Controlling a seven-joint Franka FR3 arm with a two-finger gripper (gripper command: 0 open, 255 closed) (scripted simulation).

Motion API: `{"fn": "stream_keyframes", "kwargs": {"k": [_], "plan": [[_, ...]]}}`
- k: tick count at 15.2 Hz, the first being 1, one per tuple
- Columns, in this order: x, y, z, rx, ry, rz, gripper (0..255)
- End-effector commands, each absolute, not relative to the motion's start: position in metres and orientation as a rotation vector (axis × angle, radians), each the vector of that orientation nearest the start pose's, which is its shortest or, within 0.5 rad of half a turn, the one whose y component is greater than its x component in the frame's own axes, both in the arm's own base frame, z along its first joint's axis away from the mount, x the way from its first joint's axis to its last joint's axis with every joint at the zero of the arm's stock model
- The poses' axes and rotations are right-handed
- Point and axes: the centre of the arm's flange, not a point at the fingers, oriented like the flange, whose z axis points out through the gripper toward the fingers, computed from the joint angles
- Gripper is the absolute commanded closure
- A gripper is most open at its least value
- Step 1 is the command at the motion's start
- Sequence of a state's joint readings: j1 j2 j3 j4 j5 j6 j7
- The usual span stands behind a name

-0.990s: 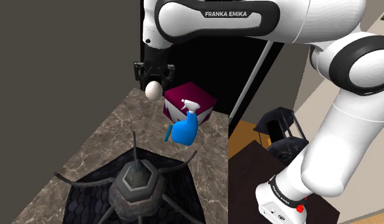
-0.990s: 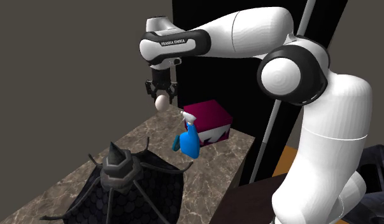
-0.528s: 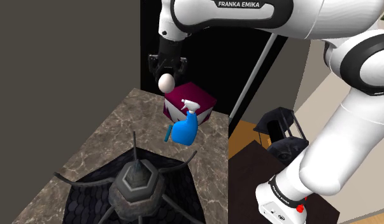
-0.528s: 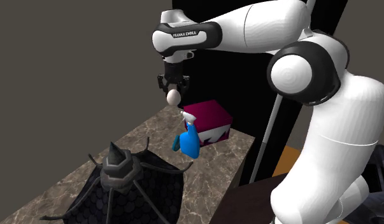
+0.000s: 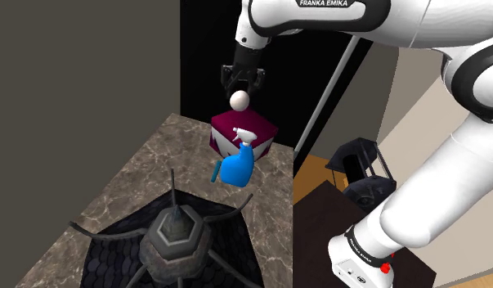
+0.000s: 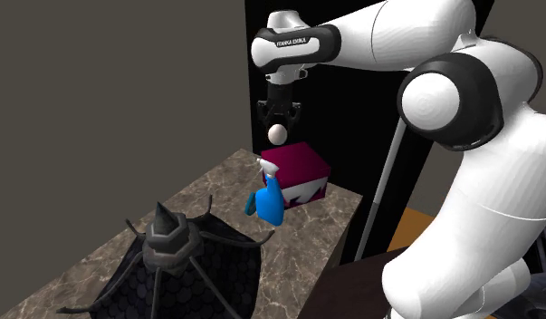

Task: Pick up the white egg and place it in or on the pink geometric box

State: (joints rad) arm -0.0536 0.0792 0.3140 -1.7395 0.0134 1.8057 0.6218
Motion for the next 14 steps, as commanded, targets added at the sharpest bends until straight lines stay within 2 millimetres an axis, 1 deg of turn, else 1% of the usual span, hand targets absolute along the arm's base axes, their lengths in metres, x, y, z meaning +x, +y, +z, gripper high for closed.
{"fn": "stream_keyframes", "kwargs": {"k": [1,4,5,14], "plan": [[0.570,0.122,0.520,-3.060,0.563,0.038,255],[0.573,0.082,0.521,-3.060,0.563,0.038,255],[0.573,0.080,0.521,-3.060,0.563,0.038,255],[0.573,0.080,0.474,-3.060,0.563,0.038,255]]}}
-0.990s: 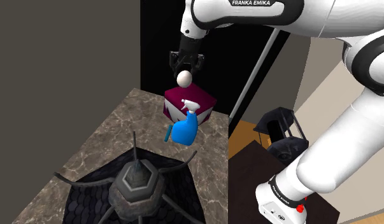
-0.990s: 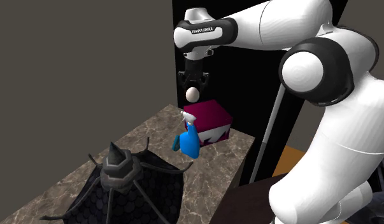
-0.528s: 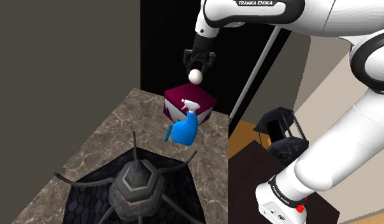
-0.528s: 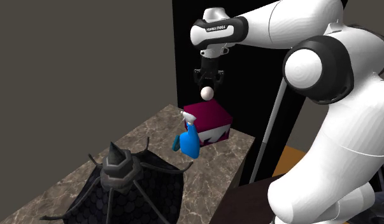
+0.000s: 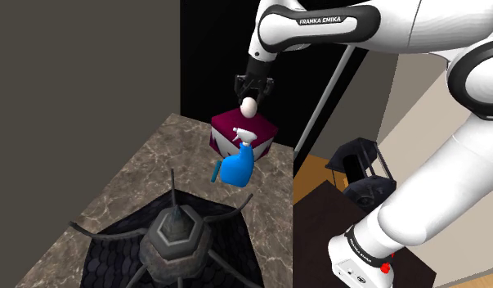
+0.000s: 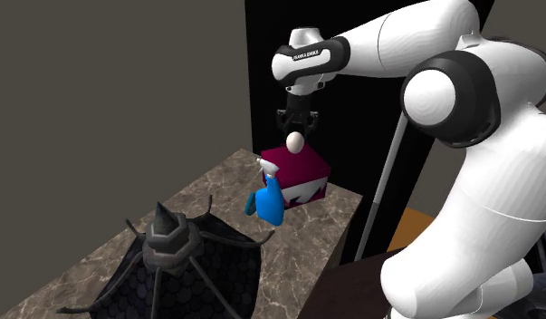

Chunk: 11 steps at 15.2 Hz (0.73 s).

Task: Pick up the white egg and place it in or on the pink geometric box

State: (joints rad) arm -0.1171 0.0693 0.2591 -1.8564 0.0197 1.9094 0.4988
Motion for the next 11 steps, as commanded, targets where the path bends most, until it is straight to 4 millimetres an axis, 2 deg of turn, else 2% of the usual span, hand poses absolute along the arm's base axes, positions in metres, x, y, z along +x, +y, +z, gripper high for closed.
{"fn": "stream_keyframes", "kwargs": {"k": [1,5,11], "plan": [[0.573,0.080,0.468,-3.060,0.563,0.038,255],[0.573,0.080,0.445,-3.060,0.563,0.038,255],[0.573,0.080,0.445,-3.060,0.563,0.038,255]]}}
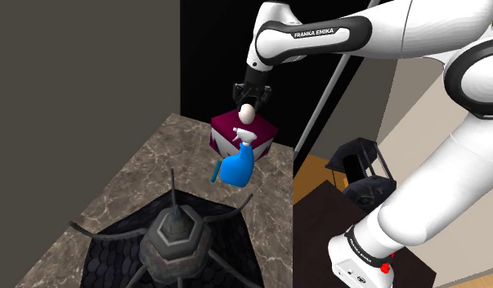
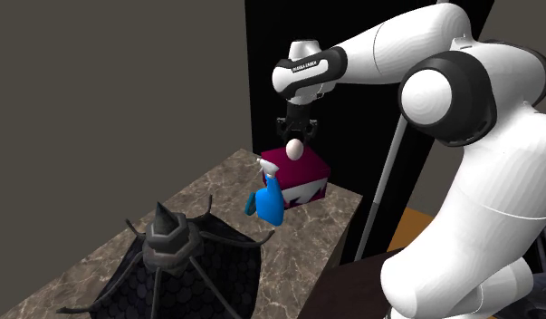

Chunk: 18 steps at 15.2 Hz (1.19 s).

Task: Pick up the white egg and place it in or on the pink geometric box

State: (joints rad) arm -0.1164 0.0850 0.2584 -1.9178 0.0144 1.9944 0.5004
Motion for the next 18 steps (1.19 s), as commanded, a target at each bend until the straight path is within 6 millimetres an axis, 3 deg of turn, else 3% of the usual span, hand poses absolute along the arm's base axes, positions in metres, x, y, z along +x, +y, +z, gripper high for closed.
{"fn": "stream_keyframes", "kwargs": {"k": [1,2,3,8,12,18], "plan": [[0.573,0.080,0.445,-3.060,0.563,0.038,255],[0.573,0.080,0.445,-3.060,0.563,0.038,255],[0.573,0.080,0.445,-3.060,0.563,0.038,0],[0.573,0.080,0.445,-3.060,0.563,0.038,0],[0.574,0.079,0.495,-3.060,0.563,0.038,0],[0.574,0.079,0.495,-3.060,0.563,0.038,0]]}}
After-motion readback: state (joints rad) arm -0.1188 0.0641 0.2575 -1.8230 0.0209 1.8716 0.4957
